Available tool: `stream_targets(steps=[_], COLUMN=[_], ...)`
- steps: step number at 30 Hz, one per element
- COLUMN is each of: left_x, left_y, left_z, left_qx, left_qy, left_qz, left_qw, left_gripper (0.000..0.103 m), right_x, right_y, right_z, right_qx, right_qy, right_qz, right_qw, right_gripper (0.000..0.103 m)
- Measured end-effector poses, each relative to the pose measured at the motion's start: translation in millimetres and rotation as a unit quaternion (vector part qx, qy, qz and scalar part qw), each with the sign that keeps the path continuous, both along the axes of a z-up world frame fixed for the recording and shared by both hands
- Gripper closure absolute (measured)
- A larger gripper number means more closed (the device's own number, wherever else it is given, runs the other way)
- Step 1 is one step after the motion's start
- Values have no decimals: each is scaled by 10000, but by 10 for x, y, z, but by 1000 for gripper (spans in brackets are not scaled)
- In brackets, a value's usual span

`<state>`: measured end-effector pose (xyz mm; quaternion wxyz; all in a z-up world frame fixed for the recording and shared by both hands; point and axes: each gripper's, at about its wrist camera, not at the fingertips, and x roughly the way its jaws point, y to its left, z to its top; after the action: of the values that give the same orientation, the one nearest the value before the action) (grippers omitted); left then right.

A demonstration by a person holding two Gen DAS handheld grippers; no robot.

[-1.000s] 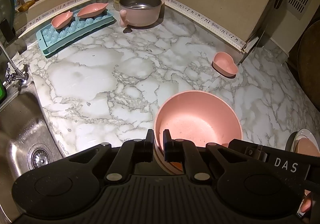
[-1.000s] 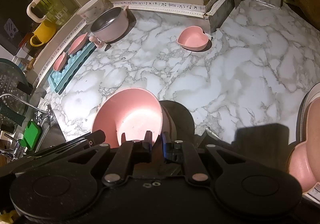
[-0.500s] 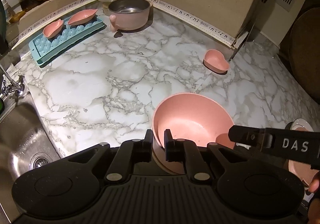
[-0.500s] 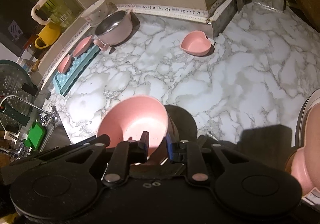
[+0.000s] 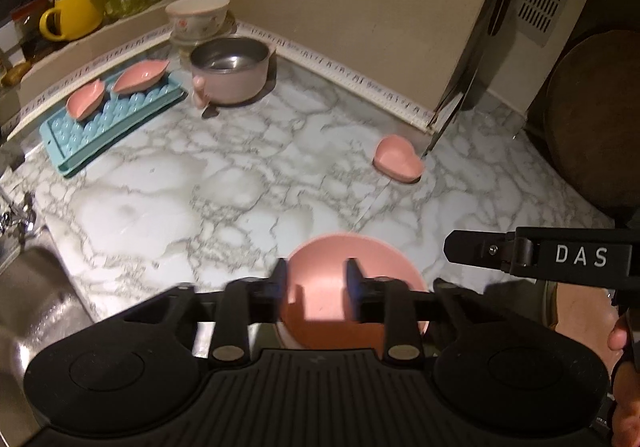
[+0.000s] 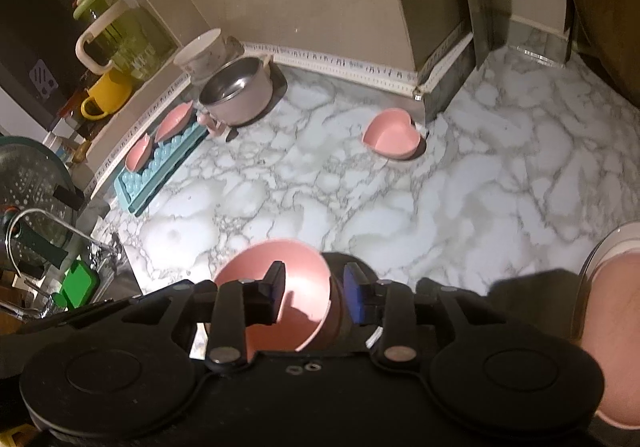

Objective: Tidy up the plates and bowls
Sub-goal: 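Open both grippers and release the pink bowl on the counter, then reach both grippers to the pink heart-shaped bowl and grasp its rim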

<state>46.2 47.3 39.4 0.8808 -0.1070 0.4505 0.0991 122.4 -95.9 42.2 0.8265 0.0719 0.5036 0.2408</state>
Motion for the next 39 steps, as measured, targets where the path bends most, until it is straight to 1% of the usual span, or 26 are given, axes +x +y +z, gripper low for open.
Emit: stream_targets(steps=[1,2,6,8,10,12,16,18,21,22,23,25,26,29,33,39], left_x=[15,31,140,212,284,368,551,652,822,868,925,1033,1099,1316,1637,2014], left_y=[-1,-1,6,20,34,48,42,35,42,47,53,54,51,59,70,49], left_z=[25,51,128,150,167,172,143,114,72,62,51,29,13,-64,-248,-581], left_qx=[6,33,47,66,92,97,190,223,198,178,138,148,187,112,-22,-93], left_qy=[-58,-119,-273,-350,-432,-485,-550,-567,-585,-594,-601,-643,-657,-578,-253,146], left_qz=[-1,5,-4,15,29,23,10,-4,4,31,32,17,12,-84,-187,-246], left_qw=[10000,9999,9996,9994,9990,9988,9983,9981,9981,9981,9981,9978,9977,9982,9995,9995], left_gripper=[54,48,45,38,35,35,35,35,34,33,29,25,25,25,25,25], right_x=[12,30,108,162,218,272,396,458,579,628,671,784,839,1019,1247,1521], right_y=[-13,-23,-63,-97,-129,-159,-203,-216,-236,-248,-255,-276,-286,-308,-336,-319], right_z=[23,47,126,154,177,192,181,162,121,101,80,28,2,-94,-247,-496], right_qx=[17,29,23,19,4,-2,-1,16,-23,-57,-77,-111,-122,-163,-211,-286], right_qy=[-35,-70,-206,-261,-314,-359,-397,-386,-373,-383,-385,-334,-297,-180,-19,174], right_qz=[-11,-20,-60,-99,-146,-187,-276,-297,-345,-376,-398,-421,-441,-483,-609,-687], right_qw=[10000,10000,9998,9996,9994,9992,9988,9988,9987,9985,9984,9985,9985,9985,9979,9971], right_gripper=[69,67,64,62,58,54,40,36,28,24,22,22,21,20,20,20])
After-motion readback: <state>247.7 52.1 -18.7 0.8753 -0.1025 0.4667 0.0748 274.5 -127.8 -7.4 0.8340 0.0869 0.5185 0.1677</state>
